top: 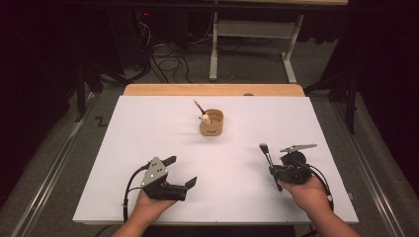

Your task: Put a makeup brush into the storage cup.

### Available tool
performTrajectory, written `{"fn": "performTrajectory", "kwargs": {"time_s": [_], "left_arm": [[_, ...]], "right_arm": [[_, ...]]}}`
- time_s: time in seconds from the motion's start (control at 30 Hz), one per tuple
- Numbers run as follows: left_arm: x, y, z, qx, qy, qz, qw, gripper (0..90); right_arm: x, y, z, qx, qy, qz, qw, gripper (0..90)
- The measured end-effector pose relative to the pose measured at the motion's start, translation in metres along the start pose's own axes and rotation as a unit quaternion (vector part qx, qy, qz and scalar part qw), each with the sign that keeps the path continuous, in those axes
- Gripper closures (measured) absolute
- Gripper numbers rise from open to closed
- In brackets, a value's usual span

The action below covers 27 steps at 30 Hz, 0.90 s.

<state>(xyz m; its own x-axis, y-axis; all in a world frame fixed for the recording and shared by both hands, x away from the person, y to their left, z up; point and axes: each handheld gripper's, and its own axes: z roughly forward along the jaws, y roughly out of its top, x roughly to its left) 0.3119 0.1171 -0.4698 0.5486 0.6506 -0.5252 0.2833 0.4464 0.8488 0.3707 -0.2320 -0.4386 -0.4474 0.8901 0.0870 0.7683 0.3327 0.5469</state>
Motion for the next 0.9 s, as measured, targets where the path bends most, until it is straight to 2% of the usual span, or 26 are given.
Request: {"fn": "performTrajectory", "kwargs": {"time_s": [0.27,0.43,0.63,0.77,0.9], "left_arm": [[0.001,0.000,0.001,0.000,0.004,0.004,1.0000,3.4],[0.003,-0.001,0.001,0.001,0.007,0.006,1.0000,3.4],[0.006,0.001,0.001,-0.004,0.012,0.008,0.9999,3.4],[0.008,0.002,0.000,-0.008,0.016,0.005,0.9998,3.4],[0.008,0.003,0.000,-0.009,0.014,-0.001,0.9999,3.4]], "right_arm": [[-0.002,-0.002,-0.005,-0.052,0.007,-0.004,0.9986,80.4],[-0.005,-0.005,-0.010,-0.093,0.025,-0.002,0.9953,80.3],[-0.005,-0.010,-0.011,-0.149,0.036,-0.026,0.9879,80.3],[-0.009,-0.015,-0.009,-0.178,0.047,-0.019,0.9827,80.3],[-0.015,-0.020,-0.007,-0.211,0.056,-0.012,0.9757,80.3]]}}
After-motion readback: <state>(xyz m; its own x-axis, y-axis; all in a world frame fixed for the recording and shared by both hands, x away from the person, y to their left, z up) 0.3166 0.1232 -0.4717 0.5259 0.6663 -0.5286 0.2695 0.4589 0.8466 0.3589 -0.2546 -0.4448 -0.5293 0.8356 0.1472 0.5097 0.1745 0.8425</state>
